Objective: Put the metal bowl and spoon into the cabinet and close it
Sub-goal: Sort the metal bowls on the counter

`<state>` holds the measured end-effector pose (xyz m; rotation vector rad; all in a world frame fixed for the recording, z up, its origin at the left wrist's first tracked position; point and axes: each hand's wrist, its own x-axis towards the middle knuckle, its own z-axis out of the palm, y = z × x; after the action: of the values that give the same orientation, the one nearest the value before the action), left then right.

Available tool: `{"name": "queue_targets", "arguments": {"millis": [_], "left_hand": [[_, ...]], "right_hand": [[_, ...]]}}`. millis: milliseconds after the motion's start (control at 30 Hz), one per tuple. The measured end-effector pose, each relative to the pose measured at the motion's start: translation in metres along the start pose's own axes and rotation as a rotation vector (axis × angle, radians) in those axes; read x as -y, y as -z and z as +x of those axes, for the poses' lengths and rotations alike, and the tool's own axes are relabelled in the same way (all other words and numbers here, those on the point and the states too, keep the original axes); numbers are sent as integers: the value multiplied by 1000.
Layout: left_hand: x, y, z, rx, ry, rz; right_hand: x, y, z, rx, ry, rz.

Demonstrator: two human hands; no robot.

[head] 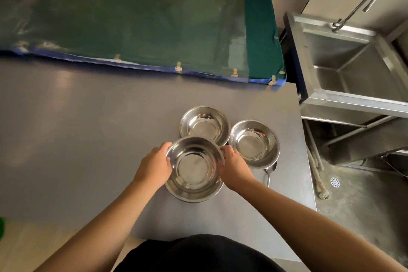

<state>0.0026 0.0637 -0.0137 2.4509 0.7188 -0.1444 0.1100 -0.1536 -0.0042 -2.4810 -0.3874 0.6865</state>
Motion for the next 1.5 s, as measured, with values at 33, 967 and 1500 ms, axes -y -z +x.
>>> {"name": "queue_targets", "arguments": {"millis": [33, 967, 1500], "left_hand": [[-1, 4, 7, -12, -9, -3], [-46, -13, 150, 85, -39, 54], [-38, -26, 151, 71, 7, 96]], "right_hand": [[5, 3, 6, -13, 11, -11], [1, 36, 139, -57, -87, -146], [0, 28, 137, -133, -68, -156]]}}
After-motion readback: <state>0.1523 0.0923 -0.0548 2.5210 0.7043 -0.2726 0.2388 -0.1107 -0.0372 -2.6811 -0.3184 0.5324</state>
